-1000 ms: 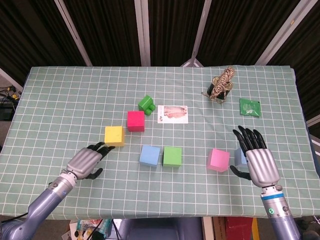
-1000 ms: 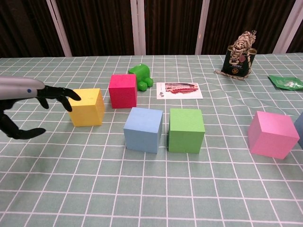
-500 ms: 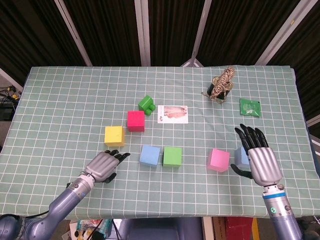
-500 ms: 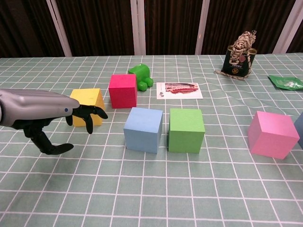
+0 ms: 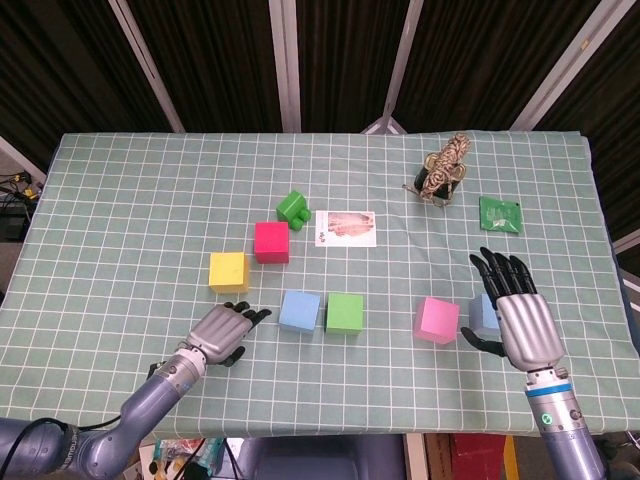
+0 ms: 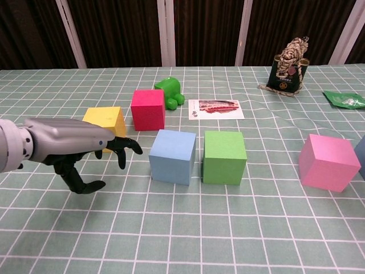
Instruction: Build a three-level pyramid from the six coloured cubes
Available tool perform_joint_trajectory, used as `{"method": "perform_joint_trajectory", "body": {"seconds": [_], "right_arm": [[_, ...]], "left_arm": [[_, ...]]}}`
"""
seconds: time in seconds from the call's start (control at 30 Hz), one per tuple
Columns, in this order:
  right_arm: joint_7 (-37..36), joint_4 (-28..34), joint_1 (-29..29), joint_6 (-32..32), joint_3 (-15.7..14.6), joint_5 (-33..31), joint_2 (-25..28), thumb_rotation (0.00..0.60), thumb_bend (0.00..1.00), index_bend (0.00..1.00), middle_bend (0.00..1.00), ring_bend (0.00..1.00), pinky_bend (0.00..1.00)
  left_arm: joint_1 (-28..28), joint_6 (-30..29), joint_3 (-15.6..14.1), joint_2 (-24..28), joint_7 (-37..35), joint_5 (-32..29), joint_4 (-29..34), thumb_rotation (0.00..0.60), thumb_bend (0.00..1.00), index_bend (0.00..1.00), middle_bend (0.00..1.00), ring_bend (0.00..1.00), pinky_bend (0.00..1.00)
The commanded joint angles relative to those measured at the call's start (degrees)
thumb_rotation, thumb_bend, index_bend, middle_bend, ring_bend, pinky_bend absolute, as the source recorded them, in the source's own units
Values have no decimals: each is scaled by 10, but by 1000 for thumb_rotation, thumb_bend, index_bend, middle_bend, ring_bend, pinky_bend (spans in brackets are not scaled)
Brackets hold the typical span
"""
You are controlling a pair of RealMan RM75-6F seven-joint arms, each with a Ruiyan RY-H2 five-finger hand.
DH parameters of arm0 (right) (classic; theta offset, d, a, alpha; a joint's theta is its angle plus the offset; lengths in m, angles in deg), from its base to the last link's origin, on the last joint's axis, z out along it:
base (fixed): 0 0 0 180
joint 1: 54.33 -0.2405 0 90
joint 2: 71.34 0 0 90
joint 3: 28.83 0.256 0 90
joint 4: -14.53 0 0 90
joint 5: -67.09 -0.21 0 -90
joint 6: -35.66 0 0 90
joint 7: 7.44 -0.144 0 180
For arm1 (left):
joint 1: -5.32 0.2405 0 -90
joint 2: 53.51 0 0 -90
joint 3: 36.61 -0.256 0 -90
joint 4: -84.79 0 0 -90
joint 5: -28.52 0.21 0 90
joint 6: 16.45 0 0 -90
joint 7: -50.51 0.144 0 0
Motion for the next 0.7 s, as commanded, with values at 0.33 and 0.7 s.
{"method": "perform_joint_trajectory", "body": {"seconds": [0.33,0.7], "right_arm": [[-2,4,5,3,5,4,0,600,209,0,0,0,0],[-7,6,10,6,10,7,1,600,209,0,0,0,0]], "left_arm": [[-30,-13,-5,-34,14,-27,-11,600,594,120,238,144,248],[-48,-26,-6,-57,16,-39,-17,600,594,123,238,143,248]]}}
